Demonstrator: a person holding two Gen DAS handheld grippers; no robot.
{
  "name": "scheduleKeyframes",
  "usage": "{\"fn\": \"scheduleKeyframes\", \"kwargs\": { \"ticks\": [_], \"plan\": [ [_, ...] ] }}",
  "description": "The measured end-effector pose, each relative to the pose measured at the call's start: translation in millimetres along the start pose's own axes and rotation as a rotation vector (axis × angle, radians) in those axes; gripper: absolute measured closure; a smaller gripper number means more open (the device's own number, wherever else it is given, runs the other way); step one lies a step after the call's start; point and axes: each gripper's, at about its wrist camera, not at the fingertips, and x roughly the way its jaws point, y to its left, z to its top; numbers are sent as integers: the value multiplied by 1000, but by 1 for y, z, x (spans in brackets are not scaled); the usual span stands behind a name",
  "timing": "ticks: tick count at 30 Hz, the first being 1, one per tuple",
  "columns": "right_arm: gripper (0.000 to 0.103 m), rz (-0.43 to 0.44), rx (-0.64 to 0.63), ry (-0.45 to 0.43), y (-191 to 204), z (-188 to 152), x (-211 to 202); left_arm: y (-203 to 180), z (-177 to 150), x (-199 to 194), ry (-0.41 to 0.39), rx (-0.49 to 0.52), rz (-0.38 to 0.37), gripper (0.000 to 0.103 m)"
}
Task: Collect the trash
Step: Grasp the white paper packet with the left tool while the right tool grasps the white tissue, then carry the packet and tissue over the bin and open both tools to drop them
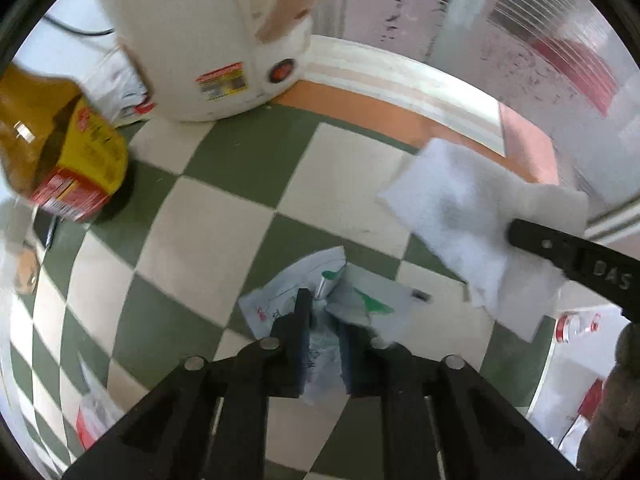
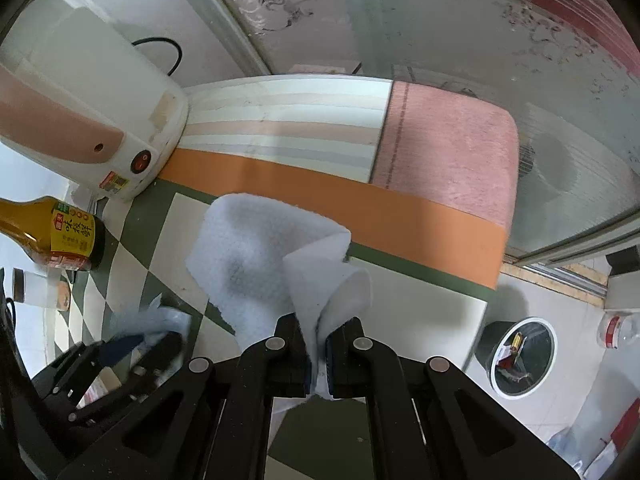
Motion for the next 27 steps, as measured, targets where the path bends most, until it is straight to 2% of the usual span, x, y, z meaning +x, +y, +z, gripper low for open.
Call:
{"fn": "scheduleKeyframes", "kwargs": {
  "ticks": [4,7,10,12,15,17,19,20,23,24,27],
  "plan": [
    [98,21,10,-40,-6,0,-20,13,-10,-13,-15,-56,-8,96],
    [98,47,22,-82,-19,-3,-45,14,-11,-38,-52,-88,-14,96],
    [98,63,38,-114,-33,-7,-63,4,-19,-66,-78,-91,-45,96],
    [98,75,76,-162,-63,-17,-89,-18,-22,-79,-86,-81,-77,96],
    [98,72,142,-192,-111,-37,-113,-68,-21,-91,-93,-31,-130,96],
    [98,56,186,-201,-151,-56,-125,-123,-22,-91,-92,23,-177,96],
    [98,32,234,-201,-193,-77,-134,-163,-18,-87,-80,74,-214,96],
    [98,20,261,-199,-215,-88,-138,-190,-8,-82,-66,104,-235,96],
    [98,-32,364,-189,-291,-129,-144,-273,-19,-55,-9,207,-282,96],
    [98,-48,398,-184,-315,-143,-143,-306,-28,-38,25,246,-302,96],
    [98,-106,533,-148,-402,-196,-128,-372,-49,12,99,320,-328,96]
  ]
}}
